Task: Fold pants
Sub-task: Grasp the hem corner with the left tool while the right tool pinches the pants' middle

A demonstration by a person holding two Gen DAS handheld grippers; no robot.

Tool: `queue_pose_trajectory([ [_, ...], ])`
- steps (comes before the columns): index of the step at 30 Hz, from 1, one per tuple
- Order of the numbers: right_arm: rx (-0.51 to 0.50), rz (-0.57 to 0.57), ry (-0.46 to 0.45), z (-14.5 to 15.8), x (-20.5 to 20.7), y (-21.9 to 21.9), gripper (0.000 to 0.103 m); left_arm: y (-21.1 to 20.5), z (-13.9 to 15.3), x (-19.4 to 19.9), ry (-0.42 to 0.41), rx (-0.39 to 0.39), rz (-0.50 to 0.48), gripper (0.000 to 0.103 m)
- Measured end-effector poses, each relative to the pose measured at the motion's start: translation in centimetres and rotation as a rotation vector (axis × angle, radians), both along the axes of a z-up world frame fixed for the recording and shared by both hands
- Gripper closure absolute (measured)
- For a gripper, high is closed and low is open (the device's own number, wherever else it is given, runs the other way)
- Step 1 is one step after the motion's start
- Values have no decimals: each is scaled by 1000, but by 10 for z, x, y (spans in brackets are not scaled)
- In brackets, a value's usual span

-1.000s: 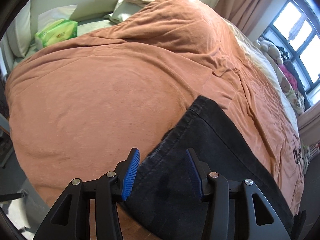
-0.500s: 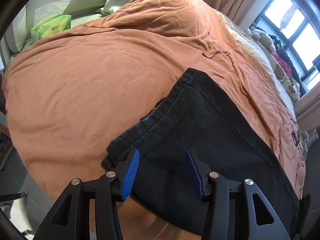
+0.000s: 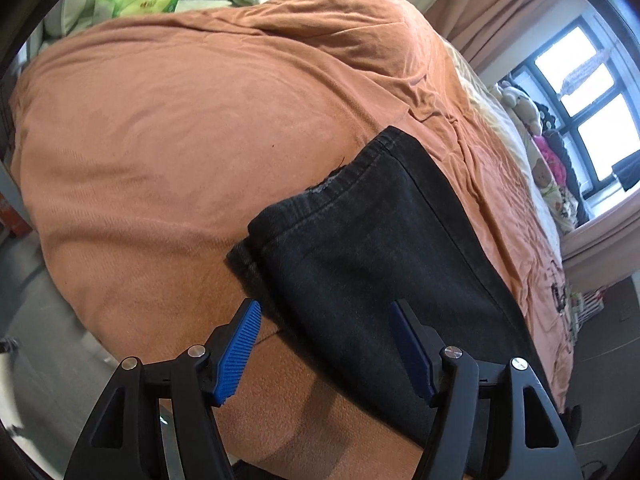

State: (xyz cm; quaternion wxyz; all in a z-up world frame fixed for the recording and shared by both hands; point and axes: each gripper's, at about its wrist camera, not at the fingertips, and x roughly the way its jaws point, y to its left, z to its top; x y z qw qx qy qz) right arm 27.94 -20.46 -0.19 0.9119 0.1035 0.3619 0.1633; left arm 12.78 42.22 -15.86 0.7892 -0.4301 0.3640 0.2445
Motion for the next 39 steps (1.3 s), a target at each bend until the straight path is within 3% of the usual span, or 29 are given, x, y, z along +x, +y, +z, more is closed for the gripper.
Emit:
queue_pose_trajectory([
  [9,18,110,35,-19,23,51,38,11,-20,-4,-85,-99,37,34],
  [17,7,217,62,-33,32,99,38,32,-27,1,-130,-116,59,34],
  [23,1,298,79,-39,36,130,45,42,-36,-8,-218,-160,107,35],
  [28,-2,363,113,-55,42,157,49,32,-35,-10,-221,-138,114,35],
  [30,-6,383,138,-62,42,168,54,30,-34,-5,-193,-109,108,39],
  [31,-12,390,151,-67,43,173,54,31,-34,-2,-178,-100,101,47],
  [32,-18,401,163,-71,45,179,56,34,-35,0,-164,-91,102,65],
  [34,-28,418,182,-75,47,191,58,40,-41,0,-154,-117,115,90],
  [36,-40,428,198,-80,50,199,61,41,-42,-2,-188,-132,120,94],
  [39,-59,439,220,-83,51,206,65,33,-27,-9,-234,-68,124,95],
])
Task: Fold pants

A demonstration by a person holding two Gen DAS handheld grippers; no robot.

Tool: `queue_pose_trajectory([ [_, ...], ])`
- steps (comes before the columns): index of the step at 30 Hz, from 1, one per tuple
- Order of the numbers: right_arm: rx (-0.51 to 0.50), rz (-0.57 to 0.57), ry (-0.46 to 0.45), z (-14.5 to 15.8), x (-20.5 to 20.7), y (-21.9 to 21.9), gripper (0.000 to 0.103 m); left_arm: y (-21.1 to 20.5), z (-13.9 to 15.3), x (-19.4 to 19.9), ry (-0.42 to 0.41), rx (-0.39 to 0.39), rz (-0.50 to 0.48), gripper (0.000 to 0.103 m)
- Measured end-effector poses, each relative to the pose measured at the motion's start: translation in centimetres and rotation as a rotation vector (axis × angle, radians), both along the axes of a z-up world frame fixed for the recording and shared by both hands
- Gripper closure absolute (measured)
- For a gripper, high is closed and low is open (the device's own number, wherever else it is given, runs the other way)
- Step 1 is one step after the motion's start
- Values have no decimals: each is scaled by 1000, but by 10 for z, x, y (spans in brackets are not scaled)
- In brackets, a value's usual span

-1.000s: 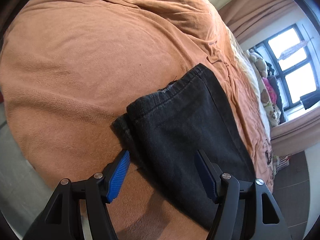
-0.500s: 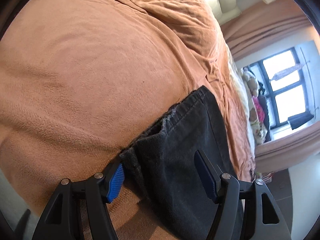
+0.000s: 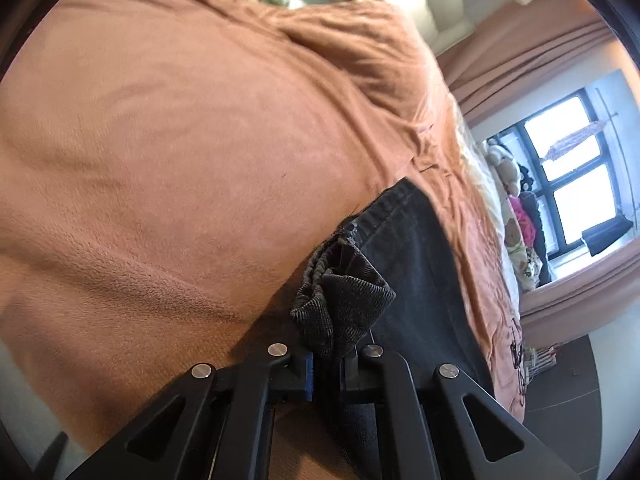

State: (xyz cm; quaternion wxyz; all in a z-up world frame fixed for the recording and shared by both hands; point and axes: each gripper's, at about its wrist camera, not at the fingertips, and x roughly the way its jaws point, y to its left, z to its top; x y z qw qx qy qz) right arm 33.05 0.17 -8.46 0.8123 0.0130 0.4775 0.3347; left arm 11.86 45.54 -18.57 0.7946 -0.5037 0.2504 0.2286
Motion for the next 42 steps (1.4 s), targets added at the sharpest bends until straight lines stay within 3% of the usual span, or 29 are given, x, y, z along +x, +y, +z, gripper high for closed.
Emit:
queue_pose_trajectory([
  [3,-38,3,37,-10,7,6,66,-6,10,-14,-43,7,47,96],
  [6,-59,7,60,-17,15,9,67,-10,7,-18,-9,8,72,96],
  [12,-61,21,68,-12,21,17,67,0,-19,-14,32,-89,69,95],
  [17,-79,49,69,-14,17,29,68,-5,0,-10,37,-25,53,96],
  [21,-115,32,60,-21,24,38,82,-7,19,-9,-3,-4,41,96],
  [28,-109,-1,74,-29,48,60,90,-12,41,-2,-36,26,23,96],
  [42,-107,-68,73,-32,124,100,90,-7,23,0,-7,-4,38,96],
])
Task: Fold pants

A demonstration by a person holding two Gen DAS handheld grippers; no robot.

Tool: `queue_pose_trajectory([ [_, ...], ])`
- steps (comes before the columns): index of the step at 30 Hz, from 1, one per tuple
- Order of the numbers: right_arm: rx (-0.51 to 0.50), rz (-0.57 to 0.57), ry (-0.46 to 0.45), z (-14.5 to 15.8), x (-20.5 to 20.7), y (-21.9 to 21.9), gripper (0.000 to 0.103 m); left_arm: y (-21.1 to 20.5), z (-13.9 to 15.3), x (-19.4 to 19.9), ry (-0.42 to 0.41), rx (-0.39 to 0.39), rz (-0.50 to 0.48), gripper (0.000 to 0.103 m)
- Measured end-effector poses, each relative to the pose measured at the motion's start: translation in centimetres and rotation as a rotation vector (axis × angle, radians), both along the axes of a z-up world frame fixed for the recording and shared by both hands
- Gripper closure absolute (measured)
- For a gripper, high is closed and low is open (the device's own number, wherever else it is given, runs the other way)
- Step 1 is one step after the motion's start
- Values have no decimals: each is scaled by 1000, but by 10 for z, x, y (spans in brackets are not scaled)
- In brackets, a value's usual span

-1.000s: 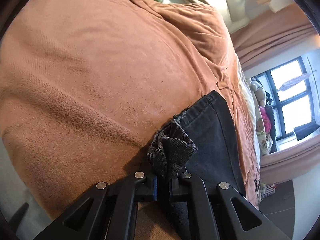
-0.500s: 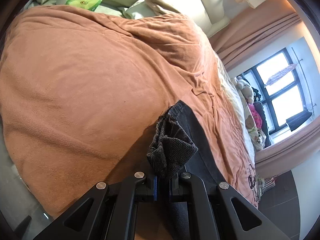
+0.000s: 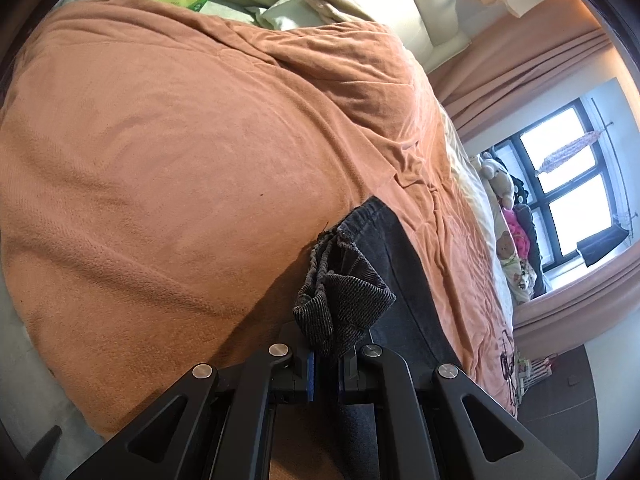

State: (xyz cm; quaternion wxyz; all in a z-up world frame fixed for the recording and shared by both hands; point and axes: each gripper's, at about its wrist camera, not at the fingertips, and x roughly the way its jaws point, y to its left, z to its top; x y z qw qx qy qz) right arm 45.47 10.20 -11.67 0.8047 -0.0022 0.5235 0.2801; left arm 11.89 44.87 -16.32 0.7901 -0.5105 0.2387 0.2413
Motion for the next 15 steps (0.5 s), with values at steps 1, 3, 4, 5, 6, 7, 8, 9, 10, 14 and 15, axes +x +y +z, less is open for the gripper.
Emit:
queue_pose_trajectory([
  [1,-3,-6,-6,1,7,1,90,0,-2,-1,1,-5,2,96],
  [3,-11,-10,-21,1,16,9,90,1,-7,-2,7,-14,7,96],
  [4,-17,-9,-27,1,20,13,90,1,-8,-2,9,-14,7,96],
  [5,-22,-11,-31,0,23,17,90,1,-8,-2,10,-13,7,96],
  [6,-24,-16,-31,-1,26,19,90,1,-8,-2,9,-12,7,96],
  [7,-25,-19,-32,-2,29,19,90,1,-8,-3,6,-11,6,96],
  [8,-28,-20,-35,-3,30,22,90,1,-7,-2,2,-12,6,96],
  [9,-29,-21,-40,-3,33,23,90,2,-5,-2,-3,-12,4,96],
  [10,-34,-20,-47,-4,33,24,90,2,-3,-2,-8,-11,3,96],
  [14,-38,6,-31,-4,22,25,90,-1,12,3,-39,5,-18,96],
  [15,-33,15,-23,-4,16,24,90,-2,17,5,-47,15,-27,96],
])
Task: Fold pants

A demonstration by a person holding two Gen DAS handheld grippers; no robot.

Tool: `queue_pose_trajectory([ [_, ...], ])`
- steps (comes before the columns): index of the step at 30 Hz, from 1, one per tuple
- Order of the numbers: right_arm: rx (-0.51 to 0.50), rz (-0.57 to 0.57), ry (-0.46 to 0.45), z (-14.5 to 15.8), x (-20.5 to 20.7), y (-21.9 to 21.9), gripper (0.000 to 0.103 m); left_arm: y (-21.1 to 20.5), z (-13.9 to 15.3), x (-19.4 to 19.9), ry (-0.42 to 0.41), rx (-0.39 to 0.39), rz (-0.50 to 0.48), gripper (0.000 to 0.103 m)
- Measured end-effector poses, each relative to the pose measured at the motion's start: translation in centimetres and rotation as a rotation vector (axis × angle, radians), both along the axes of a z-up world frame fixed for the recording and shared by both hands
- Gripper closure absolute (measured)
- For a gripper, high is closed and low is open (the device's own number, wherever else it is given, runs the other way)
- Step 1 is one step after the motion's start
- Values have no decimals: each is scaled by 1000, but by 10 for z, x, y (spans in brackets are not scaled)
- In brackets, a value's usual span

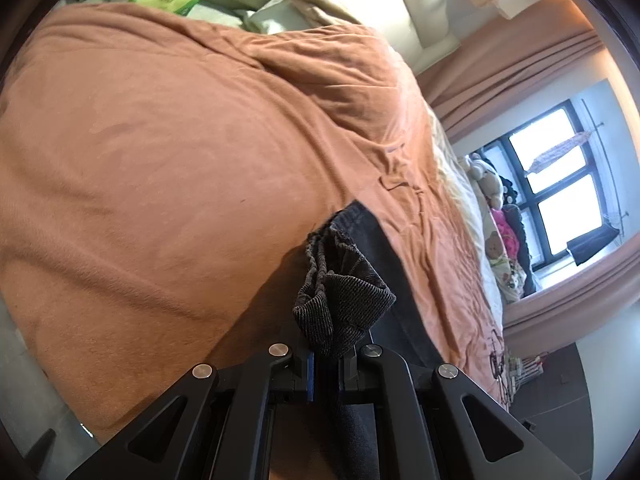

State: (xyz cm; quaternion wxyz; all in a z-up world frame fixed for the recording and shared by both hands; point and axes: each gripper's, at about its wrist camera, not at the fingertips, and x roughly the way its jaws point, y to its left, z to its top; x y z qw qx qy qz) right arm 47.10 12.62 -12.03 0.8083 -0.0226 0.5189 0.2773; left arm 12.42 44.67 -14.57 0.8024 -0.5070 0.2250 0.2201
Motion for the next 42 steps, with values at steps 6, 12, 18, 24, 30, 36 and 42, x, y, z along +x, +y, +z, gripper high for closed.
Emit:
queue_pose_trajectory([
  [6,27,55,55,-5,-45,-6,90,-6,35,15,-49,42,-45,96],
  [12,46,75,77,-9,-85,-14,90,-19,75,33,-90,99,-94,96],
  [18,79,82,93,-6,-115,-32,90,-36,113,50,-130,144,-140,96],
  [24,111,78,94,-8,-134,-43,90,-58,144,68,-162,173,-179,96],
  [30,155,87,111,-13,-155,-53,90,-84,188,85,-219,207,-229,96],
  [36,243,75,112,-6,-164,-72,90,-118,240,98,-274,275,-290,96],
  [42,336,37,33,24,-167,-115,90,-153,282,115,-319,331,-349,96],
])
